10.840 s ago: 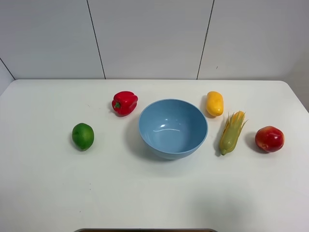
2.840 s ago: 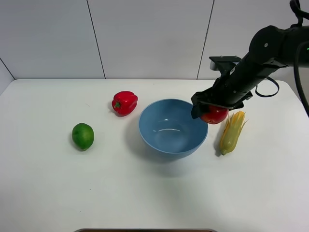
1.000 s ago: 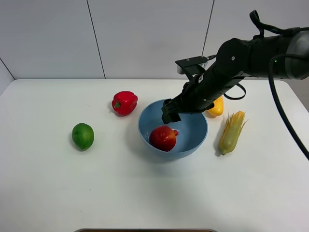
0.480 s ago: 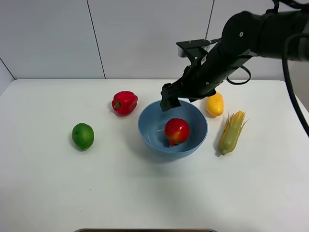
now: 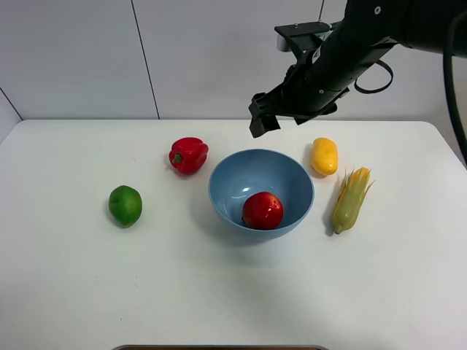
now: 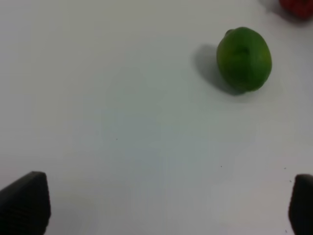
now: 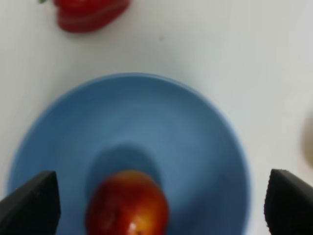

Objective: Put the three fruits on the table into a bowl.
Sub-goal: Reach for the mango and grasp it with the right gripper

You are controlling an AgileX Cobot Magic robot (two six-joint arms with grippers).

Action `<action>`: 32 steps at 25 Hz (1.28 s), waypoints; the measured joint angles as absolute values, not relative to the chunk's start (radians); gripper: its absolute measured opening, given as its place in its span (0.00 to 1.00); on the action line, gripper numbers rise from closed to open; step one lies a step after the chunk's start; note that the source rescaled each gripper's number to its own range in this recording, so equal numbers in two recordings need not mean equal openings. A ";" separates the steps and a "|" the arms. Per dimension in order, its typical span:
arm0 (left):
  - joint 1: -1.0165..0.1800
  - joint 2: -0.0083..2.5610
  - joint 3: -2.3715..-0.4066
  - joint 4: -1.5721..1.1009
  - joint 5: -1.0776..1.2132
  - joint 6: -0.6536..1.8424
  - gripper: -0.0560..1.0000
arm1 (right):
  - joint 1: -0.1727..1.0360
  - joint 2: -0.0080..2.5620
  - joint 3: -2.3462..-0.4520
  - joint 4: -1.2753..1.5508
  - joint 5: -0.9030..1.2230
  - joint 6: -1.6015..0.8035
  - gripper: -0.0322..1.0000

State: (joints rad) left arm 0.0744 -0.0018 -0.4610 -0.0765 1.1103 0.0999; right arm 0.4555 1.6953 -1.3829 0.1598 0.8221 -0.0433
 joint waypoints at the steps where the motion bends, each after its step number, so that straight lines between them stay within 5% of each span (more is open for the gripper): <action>1: 0.074 -0.002 -0.461 -0.077 1.110 0.100 1.00 | 0.435 1.695 -1.383 0.159 0.827 -0.038 0.57; 6: 0.074 -0.002 -0.461 -0.077 1.110 0.100 1.00 | 0.331 1.695 -1.383 0.152 0.834 -0.022 0.58; 16: 0.074 -0.002 -0.461 -0.077 1.110 0.100 1.00 | 0.154 1.817 -1.386 0.144 0.824 0.000 0.98; 32: 0.074 -0.002 -0.461 -0.077 1.110 0.100 1.00 | 0.081 2.041 -1.387 0.209 0.599 0.000 1.00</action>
